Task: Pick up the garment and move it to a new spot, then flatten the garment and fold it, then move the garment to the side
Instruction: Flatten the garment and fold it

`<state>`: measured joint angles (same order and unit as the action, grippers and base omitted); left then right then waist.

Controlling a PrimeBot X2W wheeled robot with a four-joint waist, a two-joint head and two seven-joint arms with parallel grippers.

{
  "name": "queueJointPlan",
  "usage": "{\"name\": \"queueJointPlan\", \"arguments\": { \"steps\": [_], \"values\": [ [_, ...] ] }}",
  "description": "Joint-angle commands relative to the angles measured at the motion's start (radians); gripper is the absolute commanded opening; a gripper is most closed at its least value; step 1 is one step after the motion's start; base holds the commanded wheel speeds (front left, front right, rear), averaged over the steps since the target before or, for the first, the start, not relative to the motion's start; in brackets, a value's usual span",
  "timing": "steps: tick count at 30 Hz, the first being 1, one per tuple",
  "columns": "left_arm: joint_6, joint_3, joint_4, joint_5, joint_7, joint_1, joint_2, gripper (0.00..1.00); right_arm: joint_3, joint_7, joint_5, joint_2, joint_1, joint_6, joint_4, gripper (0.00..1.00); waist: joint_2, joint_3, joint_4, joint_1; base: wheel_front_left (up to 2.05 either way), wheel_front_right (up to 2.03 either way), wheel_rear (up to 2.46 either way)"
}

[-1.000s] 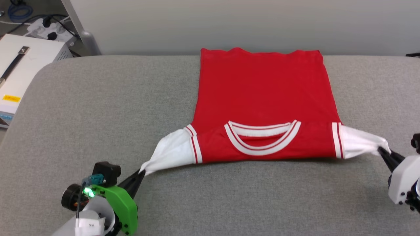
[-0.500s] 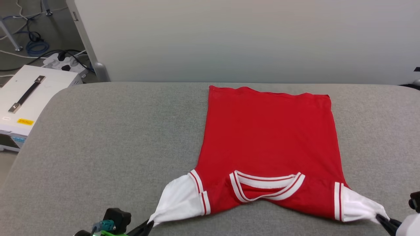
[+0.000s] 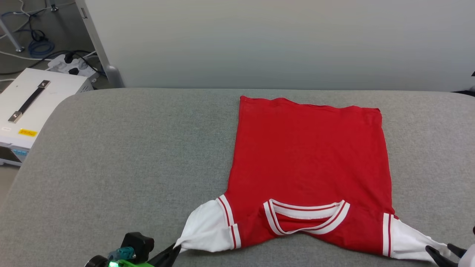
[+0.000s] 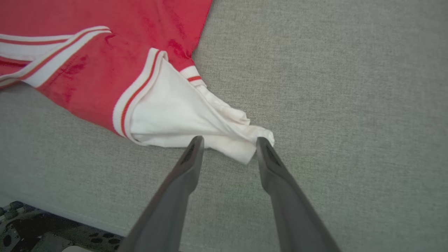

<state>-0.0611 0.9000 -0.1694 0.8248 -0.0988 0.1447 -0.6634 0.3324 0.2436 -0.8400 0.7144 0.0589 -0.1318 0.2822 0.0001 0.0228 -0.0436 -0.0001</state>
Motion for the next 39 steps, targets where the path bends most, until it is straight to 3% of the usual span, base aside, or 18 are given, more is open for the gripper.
{"name": "queueJointPlan", "arguments": {
  "steps": [1, 6, 10, 16, 23, 29, 34, 39],
  "values": [
    [-0.010, -0.001, 0.016, -0.022, 0.001, 0.008, -0.008, 0.00, -0.022, 0.014, 0.006, 0.004, 0.008, 0.001, -0.020, 1.00, -0.0001, -0.017, -0.010, 0.0001, 0.00, 0.00, 0.00],
    [-0.035, -0.003, 0.084, -0.054, 0.003, 0.039, -0.011, 0.00, -0.122, 0.061, 0.000, 0.007, -0.005, 0.001, -0.105, 1.00, -0.0001, -0.064, -0.035, 0.0001, 0.00, 0.00, 0.00],
    [-0.060, 0.005, 0.180, -0.080, 0.025, 0.062, -0.006, 0.00, -0.232, 0.151, 0.020, -0.001, -0.048, 0.001, -0.192, 1.00, -0.0001, -0.125, -0.074, 0.0001, 0.00, 0.00, 0.00],
    [-0.083, 0.004, 0.299, -0.110, 0.062, 0.103, -0.020, 0.00, -0.306, 0.323, 0.070, -0.028, -0.202, 0.001, -0.245, 1.00, -0.0001, -0.234, -0.123, 0.0001, 0.00, 0.00, 0.00],
    [-0.108, -0.013, 0.438, -0.138, 0.094, 0.154, -0.035, 0.00, -0.348, 0.521, 0.154, -0.055, -0.472, 0.001, -0.172, 1.00, -0.0001, -0.403, -0.192, 0.0001, 0.00, 0.00, 0.00],
    [-0.108, -0.003, 0.514, -0.178, 0.109, 0.192, -0.035, 0.00, -0.395, 0.625, 0.242, -0.049, -0.665, 0.001, -0.066, 1.00, -0.0001, -0.512, -0.259, 0.0001, 0.00, 0.00, 0.00],
    [-0.103, 0.000, 0.533, -0.194, 0.101, 0.215, -0.016, 0.00, -0.411, 0.667, 0.306, -0.011, -0.768, 0.001, 0.023, 1.00, -0.0001, -0.562, -0.301, 0.0001, 0.00, 0.00, 0.00],
    [-0.097, 0.011, 0.518, -0.201, 0.080, 0.223, 0.012, 0.00, -0.343, 0.653, 0.364, 0.035, -0.863, 0.001, 0.148, 1.00, -0.0001, -0.598, -0.334, 0.0001, 0.00, 0.00, 0.00]
  ]
}}
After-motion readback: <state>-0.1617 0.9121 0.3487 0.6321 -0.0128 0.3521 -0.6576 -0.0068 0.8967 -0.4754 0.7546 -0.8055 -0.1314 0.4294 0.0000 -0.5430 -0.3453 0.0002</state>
